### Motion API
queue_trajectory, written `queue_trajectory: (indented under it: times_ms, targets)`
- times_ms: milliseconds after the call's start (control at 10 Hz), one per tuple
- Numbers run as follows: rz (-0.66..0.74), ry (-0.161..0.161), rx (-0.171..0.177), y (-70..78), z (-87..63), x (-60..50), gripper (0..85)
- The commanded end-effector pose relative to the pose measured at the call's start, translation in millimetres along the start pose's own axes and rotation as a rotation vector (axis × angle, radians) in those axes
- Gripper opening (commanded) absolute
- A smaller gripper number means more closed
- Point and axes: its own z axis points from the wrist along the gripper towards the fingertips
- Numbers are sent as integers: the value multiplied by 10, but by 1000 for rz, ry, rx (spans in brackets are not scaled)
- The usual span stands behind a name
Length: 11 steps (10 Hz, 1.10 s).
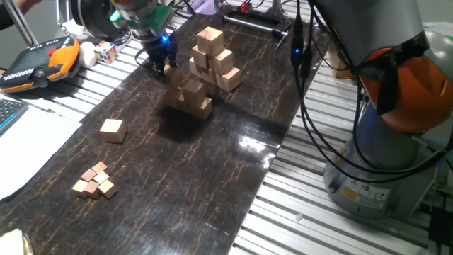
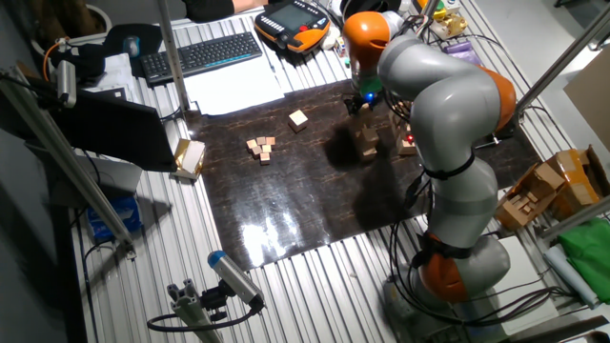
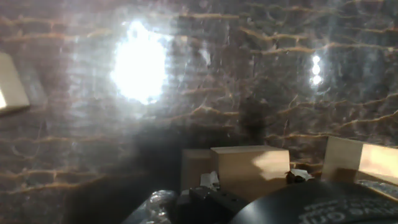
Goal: Stack the blocks into a pyramid shape
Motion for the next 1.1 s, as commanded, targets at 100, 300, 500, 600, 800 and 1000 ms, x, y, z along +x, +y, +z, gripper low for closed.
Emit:
queue_trajectory:
  times_ms: [100,300,500,600,800,1000]
  targets:
    - [2,-2,-5,0,31,37,433]
    - [13,1,-11,39,60,92,420]
    - [17,0,-18,48,107,144,420]
    - [22,-2,-18,69,117,162,420]
    - [28,1,-21,87,123,200,420]
    - [31,0,-26,83,146,223,420]
